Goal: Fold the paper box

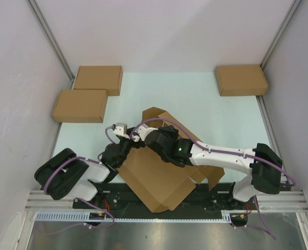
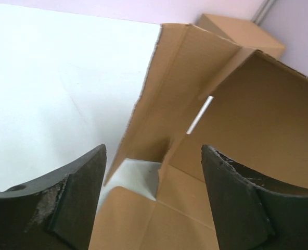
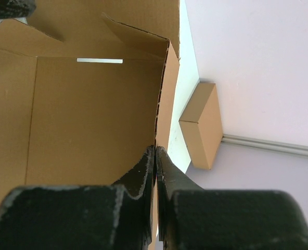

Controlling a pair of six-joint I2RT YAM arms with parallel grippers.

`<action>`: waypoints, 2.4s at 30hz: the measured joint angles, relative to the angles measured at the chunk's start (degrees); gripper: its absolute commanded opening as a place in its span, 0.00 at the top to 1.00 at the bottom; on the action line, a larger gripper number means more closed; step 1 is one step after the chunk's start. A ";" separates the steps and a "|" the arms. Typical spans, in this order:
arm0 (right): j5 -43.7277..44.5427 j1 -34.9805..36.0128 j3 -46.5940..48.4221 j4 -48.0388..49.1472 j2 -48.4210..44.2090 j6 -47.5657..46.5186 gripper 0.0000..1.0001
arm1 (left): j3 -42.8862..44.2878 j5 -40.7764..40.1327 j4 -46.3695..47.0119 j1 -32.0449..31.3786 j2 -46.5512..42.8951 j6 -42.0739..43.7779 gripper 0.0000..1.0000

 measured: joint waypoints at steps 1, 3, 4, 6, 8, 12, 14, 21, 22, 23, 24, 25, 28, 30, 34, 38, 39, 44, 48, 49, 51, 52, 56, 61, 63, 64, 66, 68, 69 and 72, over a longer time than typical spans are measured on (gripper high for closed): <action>-0.04 0.00 0.00 0.00 0.00 0.02 1.00 | 0.04 -0.42 0.07 0.02 0.02 0.48 0.19; -0.24 0.00 0.00 0.00 0.00 0.17 1.00 | 0.55 -0.94 0.11 0.26 1.16 1.62 0.19; -0.35 0.00 0.00 0.00 0.00 0.33 1.00 | 1.11 -0.87 0.04 0.66 2.23 2.08 0.19; -0.44 0.00 0.00 -0.02 0.00 0.48 1.00 | 2.62 -0.79 -0.02 1.51 4.66 2.49 0.20; -0.46 0.00 0.00 -0.02 0.00 0.59 1.00 | 4.68 -0.28 -0.09 2.89 7.61 2.56 0.21; -0.61 0.00 0.00 -0.02 0.00 0.79 1.00 | 8.59 1.79 -0.37 5.35 11.19 2.69 0.22; -0.70 0.00 0.00 -0.02 -0.02 0.90 1.00 | 10.32 2.89 -0.35 6.45 11.98 2.73 0.25; -0.96 0.00 0.00 -0.02 -0.02 0.92 1.00 | 14.27 7.43 -0.31 9.01 14.12 3.63 0.56; -1.01 0.00 0.00 -0.02 -0.02 0.92 1.00 | 14.53 8.26 -0.31 9.03 14.38 3.65 0.63; -1.05 0.00 0.00 -0.02 -0.02 0.92 1.00 | 14.62 8.70 -0.31 9.03 14.51 3.58 0.66; -1.07 0.00 0.00 -0.02 -0.02 0.92 1.00 | 14.67 9.11 -0.28 9.03 14.69 3.65 0.70; -1.07 0.00 0.00 -0.02 -0.02 0.92 1.00 | 14.67 9.68 -0.31 9.03 14.80 3.61 0.77; -1.22 0.00 0.00 0.02 -0.02 0.92 1.00 | 14.67 11.37 -0.33 9.03 15.04 3.63 0.91; -1.36 0.00 0.00 0.07 -0.02 0.92 1.00 | 14.64 12.87 -0.31 8.92 15.04 3.61 0.98; -1.44 0.00 0.00 0.50 -0.02 0.90 1.00 | 13.86 14.27 0.04 8.85 14.60 3.43 1.00; -1.40 0.00 0.00 0.57 -0.02 0.76 1.00 | 10.97 14.25 0.02 8.39 11.43 2.91 1.00; -1.33 0.02 0.00 0.66 -0.02 0.66 1.00 | 10.27 14.14 0.02 8.15 10.64 2.86 1.00; -0.55 0.39 0.00 0.98 -0.02 0.13 1.00 | 6.73 12.44 -0.11 6.45 6.69 1.51 1.00; 0.07 0.85 0.00 1.51 -0.02 -0.72 1.00 | 5.18 11.04 -0.46 5.31 4.72 0.33 1.00; 0.17 0.94 0.00 1.64 -0.02 -0.87 1.00 | 4.92 10.62 -0.59 5.01 4.26 0.07 1.00; 0.31 1.09 0.00 1.88 -0.02 -1.14 1.00 | 4.55 9.64 -0.94 4.33 3.63 -0.31 1.00; 0.48 1.18 0.00 1.95 0.00 -1.25 1.00 | 4.42 9.16 -1.01 3.91 3.45 -0.52 1.00; 1.27 1.42 0.00 1.99 0.42 -1.57 1.00 | 3.93 6.82 -0.70 1.60 3.28 -0.83 1.00; 2.32 1.92 -0.02 1.97 1.05 -2.12 1.00 | 2.84 3.48 0.81 -1.36 3.30 -0.98 1.00; 2.73 2.25 0.00 1.97 1.27 -2.16 1.00 | 2.47 2.47 1.46 -2.08 3.54 -1.05 1.00; 2.86 2.43 0.00 1.97 1.36 -2.19 1.00 | 2.29 1.88 1.92 -2.47 3.72 -1.07 1.00; 3.08 2.62 -0.02 1.99 1.38 -2.25 1.00 | 2.08 0.57 2.71 -3.21 4.24 -1.38 1.00; 3.26 2.80 0.00 1.99 1.38 -2.34 1.00 | 2.08 -0.24 3.08 -3.82 4.79 -1.64 1.00; 3.28 2.89 0.00 1.99 1.38 -2.34 1.00 | 2.08 -0.90 3.45 -4.13 5.11 -1.90 1.00; 3.52 3.26 0.00 1.97 1.38 -2.32 1.00 | 2.08 -2.43 4.52 -4.87 6.36 -2.36 1.00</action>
